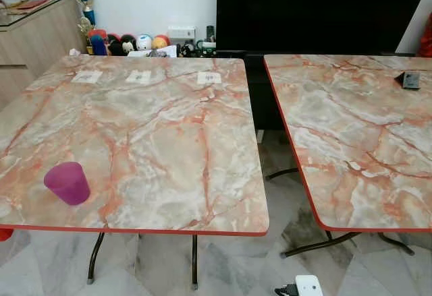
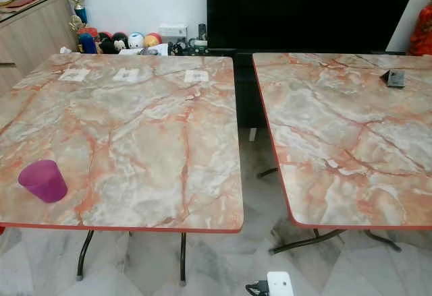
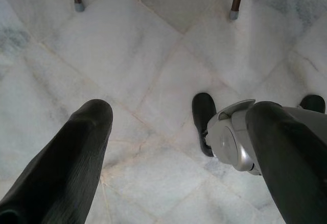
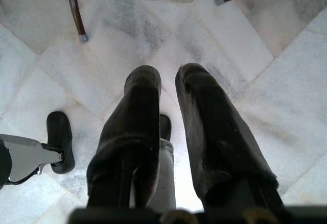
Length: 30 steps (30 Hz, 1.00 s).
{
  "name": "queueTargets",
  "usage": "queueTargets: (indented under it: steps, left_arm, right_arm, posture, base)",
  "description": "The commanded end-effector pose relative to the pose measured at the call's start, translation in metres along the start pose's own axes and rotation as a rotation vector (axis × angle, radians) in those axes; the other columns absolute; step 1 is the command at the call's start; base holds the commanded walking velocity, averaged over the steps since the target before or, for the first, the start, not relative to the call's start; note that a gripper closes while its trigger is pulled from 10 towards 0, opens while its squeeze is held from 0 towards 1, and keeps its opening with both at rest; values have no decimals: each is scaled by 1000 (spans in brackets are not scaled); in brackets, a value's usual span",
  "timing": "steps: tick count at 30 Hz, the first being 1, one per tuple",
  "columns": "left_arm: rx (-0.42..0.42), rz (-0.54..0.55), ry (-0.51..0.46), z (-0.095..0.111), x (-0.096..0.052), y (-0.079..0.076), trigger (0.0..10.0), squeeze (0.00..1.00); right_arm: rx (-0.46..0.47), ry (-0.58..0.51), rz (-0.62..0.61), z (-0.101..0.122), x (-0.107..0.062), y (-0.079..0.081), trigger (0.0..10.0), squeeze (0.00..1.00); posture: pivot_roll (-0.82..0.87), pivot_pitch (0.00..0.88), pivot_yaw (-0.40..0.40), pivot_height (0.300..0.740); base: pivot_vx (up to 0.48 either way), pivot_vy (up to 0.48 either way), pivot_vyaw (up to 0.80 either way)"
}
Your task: Setting the table
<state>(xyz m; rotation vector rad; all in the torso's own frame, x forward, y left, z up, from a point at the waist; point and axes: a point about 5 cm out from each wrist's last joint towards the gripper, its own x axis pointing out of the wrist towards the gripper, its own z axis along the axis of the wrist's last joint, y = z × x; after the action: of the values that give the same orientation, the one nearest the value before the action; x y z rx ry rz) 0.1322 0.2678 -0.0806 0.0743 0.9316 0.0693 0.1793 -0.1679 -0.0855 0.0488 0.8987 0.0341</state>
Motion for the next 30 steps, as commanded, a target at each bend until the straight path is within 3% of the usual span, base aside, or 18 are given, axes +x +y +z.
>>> queueTargets:
  steps: [1,12,30]
  left_arm:
    - [7,-2,22,-4,-2,2,10000,0]
    - [9,-6,22,-5,-2,2,10000,0]
    - [-3,-3,19,-5,-2,2,10000,0]
  right_arm:
    - [21,4,-9,-3,-1,1,10000,0]
    - [44,21,-32,-9,-2,0,10000,0]
    - [52,30,-38,-11,-3,-2,10000,0]
  posture:
    - [17,25,9,740]
    - [16,19,12,740]
    - [21,40,7,740]
  base:
    - [0,0,0]
    - [0,0,0]
    - [-272,0,0]
